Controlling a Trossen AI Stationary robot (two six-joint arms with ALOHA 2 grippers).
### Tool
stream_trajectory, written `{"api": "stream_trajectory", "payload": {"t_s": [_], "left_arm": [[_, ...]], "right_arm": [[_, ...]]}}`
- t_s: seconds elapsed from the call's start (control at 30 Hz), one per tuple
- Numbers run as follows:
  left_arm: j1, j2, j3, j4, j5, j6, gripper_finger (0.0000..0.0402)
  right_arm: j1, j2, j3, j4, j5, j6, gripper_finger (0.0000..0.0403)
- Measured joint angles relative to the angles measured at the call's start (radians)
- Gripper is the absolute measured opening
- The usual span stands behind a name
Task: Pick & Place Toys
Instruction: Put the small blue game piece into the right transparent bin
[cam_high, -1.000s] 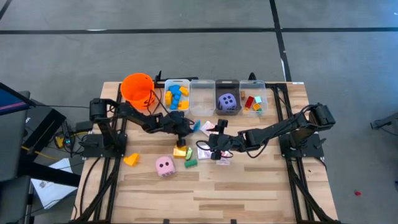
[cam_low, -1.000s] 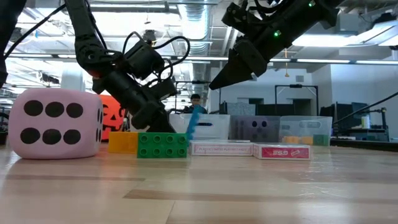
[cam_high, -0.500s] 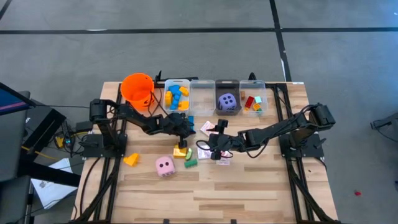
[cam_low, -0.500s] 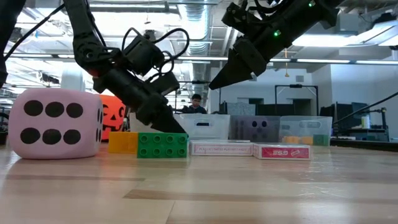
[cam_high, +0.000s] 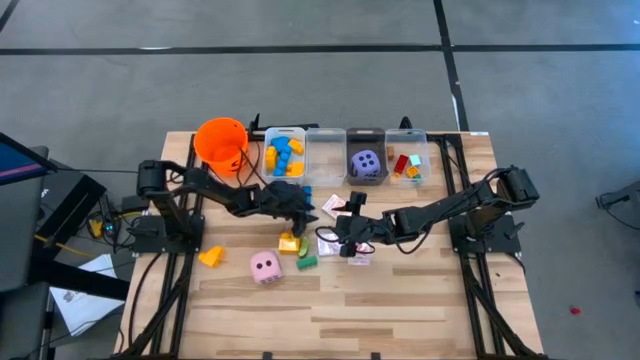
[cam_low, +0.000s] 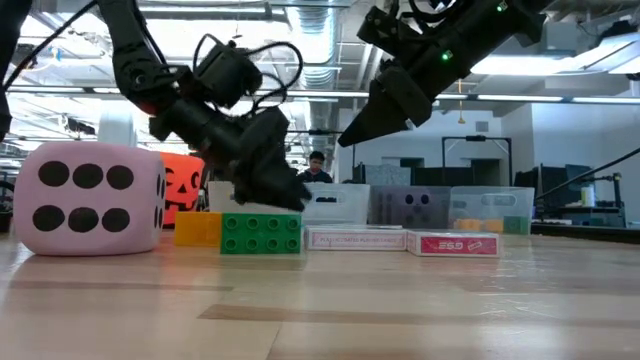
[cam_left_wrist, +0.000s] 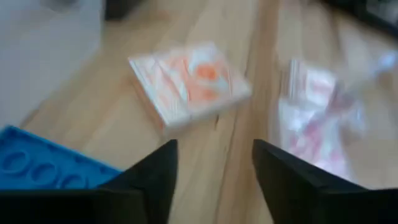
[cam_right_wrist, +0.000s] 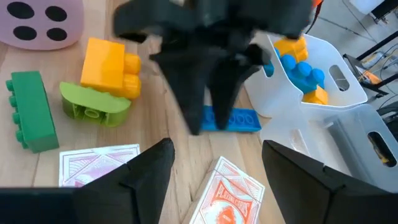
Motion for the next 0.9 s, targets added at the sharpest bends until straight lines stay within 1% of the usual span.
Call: {"api": "stream_trajectory", "payload": {"t_s": [0.07, 0.13, 0.2, 0.3, 0.43, 0.57, 0.63, 0.7, 0.77, 0.9], "left_arm": [[-0.006, -0.037, 0.000, -0.013, -0.039, -0.072, 0.0222], [-0.022, -0.069, 0.000, -0.031, -0.100, -0.114, 0.0228], [-0.051, -0.101, 0.000, -0.038, -0.184, -0.130, 0.0224], [-0.111, -0.139, 0.011, -0.051, -0.326, -0.137, 0.0206], [-0.211, -0.148, 0.095, -0.215, -0.526, -0.194, 0.0182], [-0.288, -0.140, 0.196, -0.457, -0.697, -0.364, 0.0164], [-0.314, -0.139, 0.217, -0.538, -0.771, -0.451, 0.0157], [-0.327, -0.127, 0.222, -0.565, -0.817, -0.524, 0.0153], [-0.330, -0.114, 0.220, -0.601, -0.832, -0.581, 0.0152], [-0.327, -0.062, 0.221, -0.581, -0.833, -0.606, 0.0157]], "right_arm": [[0.004, 0.000, 0.000, -0.003, 0.001, -0.010, 0.0244], [0.003, 0.000, 0.000, -0.016, 0.000, -0.015, 0.0244], [0.003, 0.000, 0.000, -0.040, 0.001, -0.015, 0.0244], [0.003, 0.000, 0.000, -0.097, 0.001, -0.015, 0.0244], [0.004, 0.000, 0.000, -0.170, 0.003, -0.015, 0.0244], [0.004, 0.000, 0.000, -0.189, 0.003, -0.015, 0.0244], [0.004, 0.000, 0.000, -0.189, 0.003, -0.015, 0.0244], [0.004, 0.000, 0.000, -0.189, 0.002, -0.015, 0.0244], [0.005, 0.000, 0.000, -0.191, 0.002, -0.019, 0.0244], [0.005, 0.000, -0.001, -0.210, 0.000, -0.022, 0.0244]]}}
